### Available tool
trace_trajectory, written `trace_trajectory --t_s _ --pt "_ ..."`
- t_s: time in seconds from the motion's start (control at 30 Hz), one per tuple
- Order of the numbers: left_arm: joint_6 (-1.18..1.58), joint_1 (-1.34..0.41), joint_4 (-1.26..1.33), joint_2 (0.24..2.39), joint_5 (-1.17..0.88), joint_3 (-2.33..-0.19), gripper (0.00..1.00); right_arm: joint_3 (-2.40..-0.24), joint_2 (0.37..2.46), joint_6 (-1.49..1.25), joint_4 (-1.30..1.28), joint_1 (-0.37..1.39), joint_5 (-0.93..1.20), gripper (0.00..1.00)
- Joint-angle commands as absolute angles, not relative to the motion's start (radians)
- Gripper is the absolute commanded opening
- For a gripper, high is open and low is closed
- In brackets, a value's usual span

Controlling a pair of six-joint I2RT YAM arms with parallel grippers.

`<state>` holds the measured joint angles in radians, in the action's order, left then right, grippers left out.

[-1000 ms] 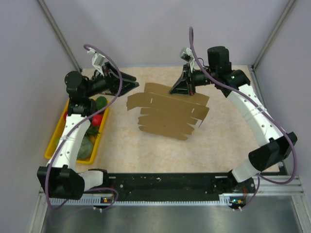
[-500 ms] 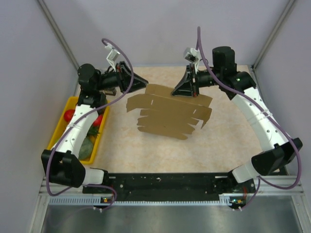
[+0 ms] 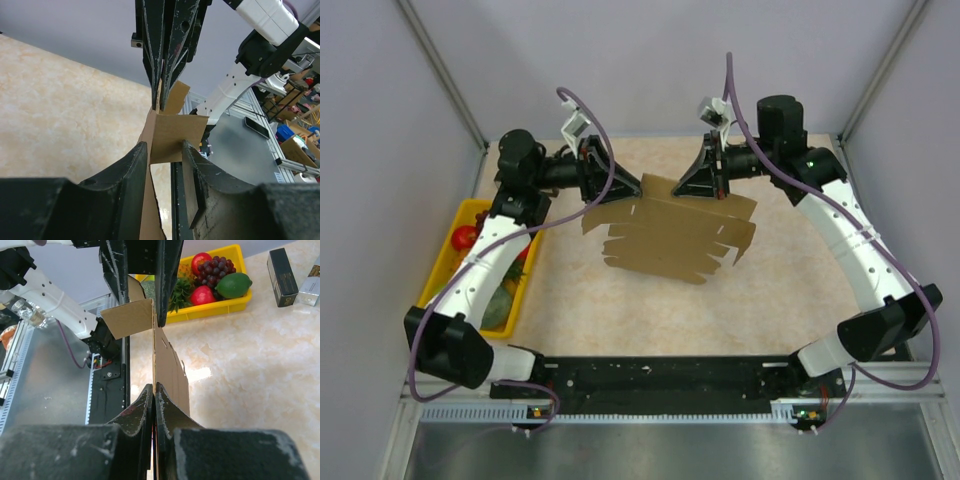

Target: Fold the paper box

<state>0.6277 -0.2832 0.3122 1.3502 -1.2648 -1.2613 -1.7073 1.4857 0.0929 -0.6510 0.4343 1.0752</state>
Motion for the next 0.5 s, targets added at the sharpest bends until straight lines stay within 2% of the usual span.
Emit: trace_trajectory --t_s 0.0,0.2,0.47 --pt "0.552 -0.307 0.249 1.325 -1.263 -1.337 0.40 -1.736 1.457 0.077 -0.588 0.434 1.100 0.00" --pt "0.440 -0.351 0.138 1.347 -1.207 -1.390 0.41 -1.720 1.442 0.081 -0.571 0.448 1.132 0.00" --pt "0.463 -0.364 0.166 1.361 -1.212 -1.402 0.25 -1.710 1.437 0.087 -0.565 0.451 1.155 0.00"
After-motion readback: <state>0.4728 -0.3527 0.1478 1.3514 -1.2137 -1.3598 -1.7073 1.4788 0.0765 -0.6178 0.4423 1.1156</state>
